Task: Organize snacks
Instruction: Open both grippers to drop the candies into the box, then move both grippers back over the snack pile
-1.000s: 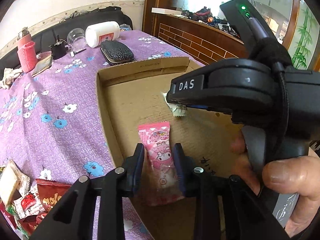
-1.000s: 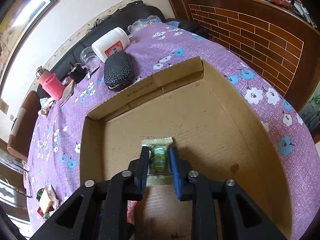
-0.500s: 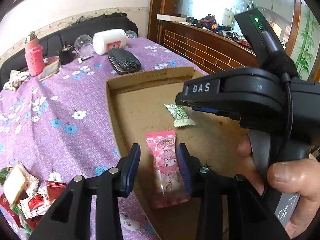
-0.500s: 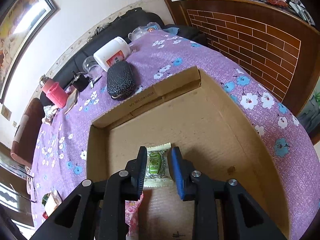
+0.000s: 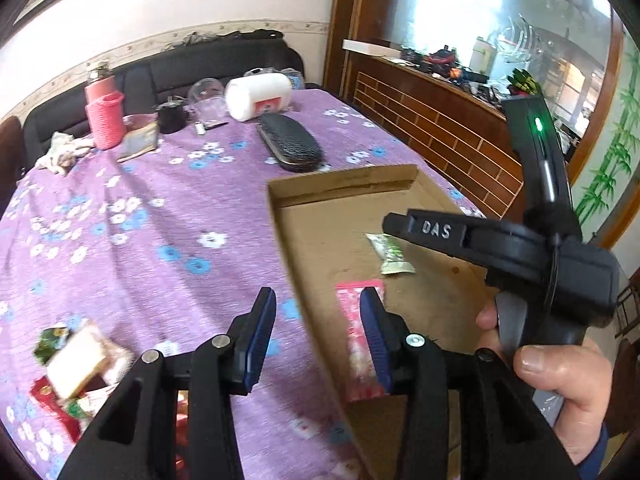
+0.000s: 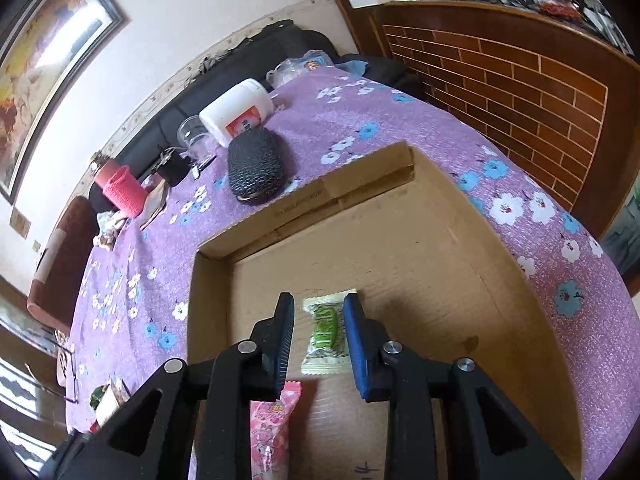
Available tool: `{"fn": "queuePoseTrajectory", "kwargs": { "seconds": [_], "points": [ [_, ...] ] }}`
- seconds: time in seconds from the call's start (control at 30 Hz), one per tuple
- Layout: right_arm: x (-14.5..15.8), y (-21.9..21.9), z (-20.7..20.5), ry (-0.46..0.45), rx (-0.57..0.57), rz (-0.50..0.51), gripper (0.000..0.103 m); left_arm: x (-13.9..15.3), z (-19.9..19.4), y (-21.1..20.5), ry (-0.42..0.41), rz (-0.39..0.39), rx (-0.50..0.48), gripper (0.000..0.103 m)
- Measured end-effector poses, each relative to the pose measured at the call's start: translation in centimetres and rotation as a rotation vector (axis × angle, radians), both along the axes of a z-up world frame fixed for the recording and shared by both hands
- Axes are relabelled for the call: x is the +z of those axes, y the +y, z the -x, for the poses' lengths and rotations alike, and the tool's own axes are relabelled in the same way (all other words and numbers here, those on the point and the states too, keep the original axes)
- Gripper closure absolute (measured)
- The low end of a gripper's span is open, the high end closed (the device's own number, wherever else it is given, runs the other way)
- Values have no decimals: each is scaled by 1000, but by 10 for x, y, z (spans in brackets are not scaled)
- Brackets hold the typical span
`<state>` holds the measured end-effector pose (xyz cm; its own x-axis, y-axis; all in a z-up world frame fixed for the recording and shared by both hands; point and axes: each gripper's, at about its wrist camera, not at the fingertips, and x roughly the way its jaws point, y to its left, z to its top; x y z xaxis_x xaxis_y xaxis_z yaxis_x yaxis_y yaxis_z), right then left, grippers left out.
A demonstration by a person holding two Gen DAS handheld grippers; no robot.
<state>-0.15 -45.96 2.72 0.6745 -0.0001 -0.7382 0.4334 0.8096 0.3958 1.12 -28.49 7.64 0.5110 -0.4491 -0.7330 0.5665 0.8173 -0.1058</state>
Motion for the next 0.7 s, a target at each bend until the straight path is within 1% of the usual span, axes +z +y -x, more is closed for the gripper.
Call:
{"fn": "queuePoseTrajectory", "kwargs": {
  "seconds": [0.13,0.17,0.2,0.3,0.37,0.4,0.53,0.63,0.7],
  "points": [
    [5,13,-2,-16,46,39,75,12,1,27,-14,-26,35,59],
    [6,17,-2,-20,58,51,74,15,1,36,-19,-26,44,57],
    [7,21,-3,-24,70,66,71,17,0,47,-25,-21,54,54],
    [12,38,-4,-51,121,111,69,19,-6,88,-32,-17,104,52],
    [16,53,-5,-73,175,134,69,17,-13,122,-32,-11,151,52],
    [17,65,-6,-86,224,144,69,15,-18,140,-24,-5,181,51],
    [17,103,-11,-119,405,122,69,-5,-47,213,52,8,324,51],
    [15,132,-10,-130,557,68,69,-18,-67,254,109,19,423,51],
    [13,149,-8,-136,619,61,68,-28,-79,268,168,19,460,51]
  ]
}}
